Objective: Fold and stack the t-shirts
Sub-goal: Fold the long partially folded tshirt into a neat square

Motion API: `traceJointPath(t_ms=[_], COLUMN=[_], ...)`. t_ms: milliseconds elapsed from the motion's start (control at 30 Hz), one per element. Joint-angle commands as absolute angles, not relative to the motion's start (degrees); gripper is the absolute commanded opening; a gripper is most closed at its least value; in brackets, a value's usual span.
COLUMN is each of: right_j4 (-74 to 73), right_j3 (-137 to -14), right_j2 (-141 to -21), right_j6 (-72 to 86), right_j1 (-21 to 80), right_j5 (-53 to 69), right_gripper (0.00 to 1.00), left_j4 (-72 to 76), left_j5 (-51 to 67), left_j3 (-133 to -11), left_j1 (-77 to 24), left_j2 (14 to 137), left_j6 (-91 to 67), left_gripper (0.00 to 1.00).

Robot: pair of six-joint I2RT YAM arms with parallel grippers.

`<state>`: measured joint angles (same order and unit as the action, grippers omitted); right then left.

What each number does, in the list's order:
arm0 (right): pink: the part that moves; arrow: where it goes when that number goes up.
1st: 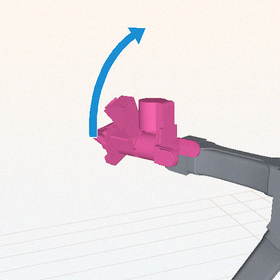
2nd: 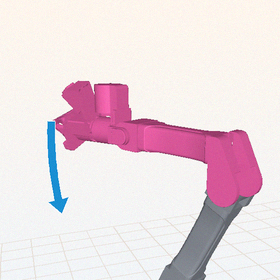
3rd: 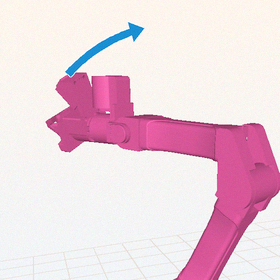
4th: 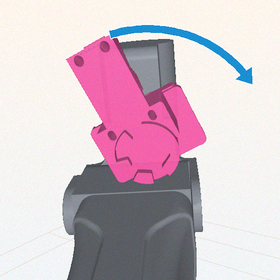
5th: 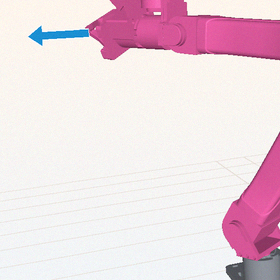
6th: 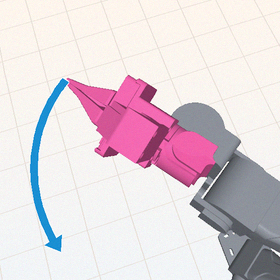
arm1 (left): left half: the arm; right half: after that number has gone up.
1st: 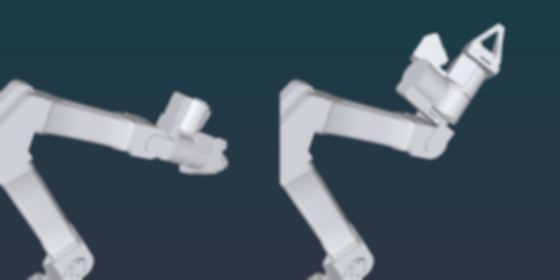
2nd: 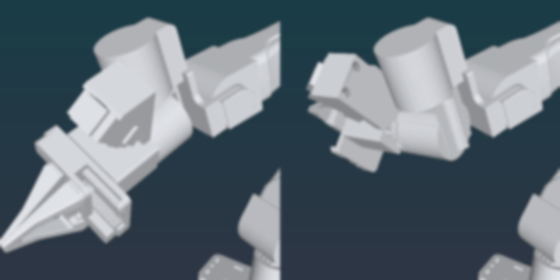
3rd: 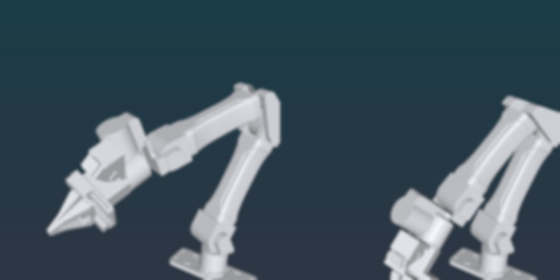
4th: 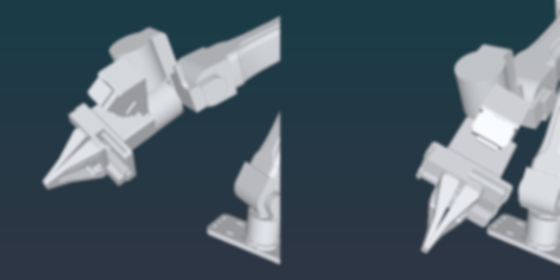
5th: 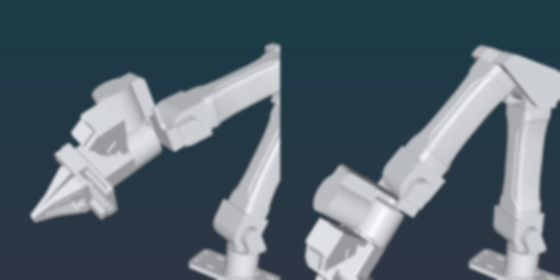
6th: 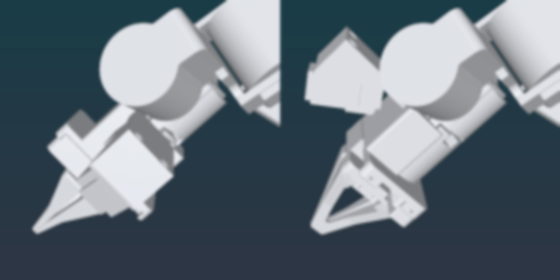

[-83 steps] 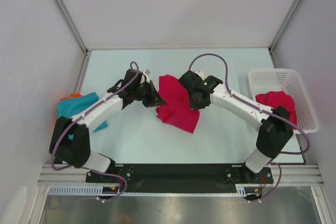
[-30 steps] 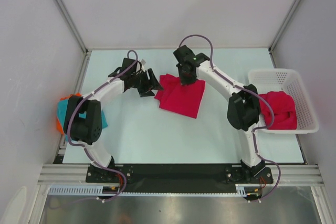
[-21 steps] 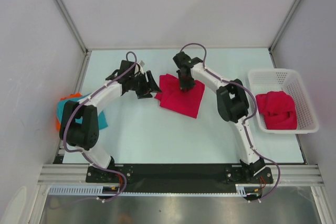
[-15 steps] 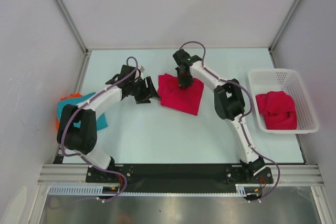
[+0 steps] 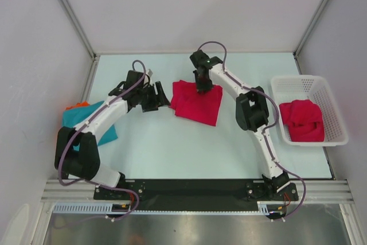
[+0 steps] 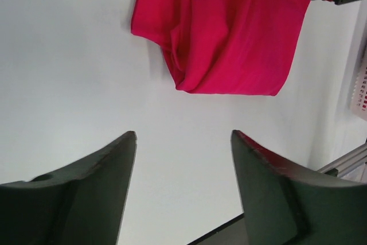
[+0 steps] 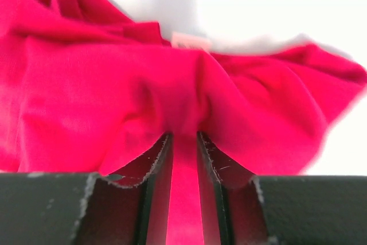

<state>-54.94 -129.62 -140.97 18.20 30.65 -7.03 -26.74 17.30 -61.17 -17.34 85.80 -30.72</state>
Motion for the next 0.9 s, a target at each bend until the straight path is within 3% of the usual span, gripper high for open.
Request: traceJointPath(t_ms=[0, 67, 133, 400, 600, 867], right_j4=[-54.9, -54.3, -54.0, -51.8, -46.2, -41.6], right_j3=[-126.7, -122.6, -119.6, -99.1, -85.8, -79.5], right_j2=[-127.0, -121.5, -116.4, -103.5, -94.6, -84.7], right_j6=[17.9, 18.5, 19.6, 22.1, 25.7, 27.5], right_j1=[33.3, 34.8, 37.5, 46.0, 49.1, 51.4], right_j5=[-12.6, -14.4, -15.6, -21.4, -21.6, -22.4], right_gripper=[0.28, 0.28, 0.28, 0.29, 0.29, 0.29], left_j4=[-27.2, -24.9, -22.8, -22.8, -23.4, -33.2], left_j5=[13.8, 15.3, 23.2, 22.8, 29.0, 32.3], left_j3=[-59.9, -56.8, -52.1, -47.5, -44.6, -49.6], left_j1=[-17.5, -16.2, -14.3, -11.5, -8.2, -0.3], left_j2=[79.5, 78.8, 79.1, 71.5, 67.1, 55.4], left_j6=[-28.3, -28.3, -30.3, -30.7, -31.5, -29.4], left_gripper=[0.80, 0.89, 0.89, 0.86, 0.80, 0.80])
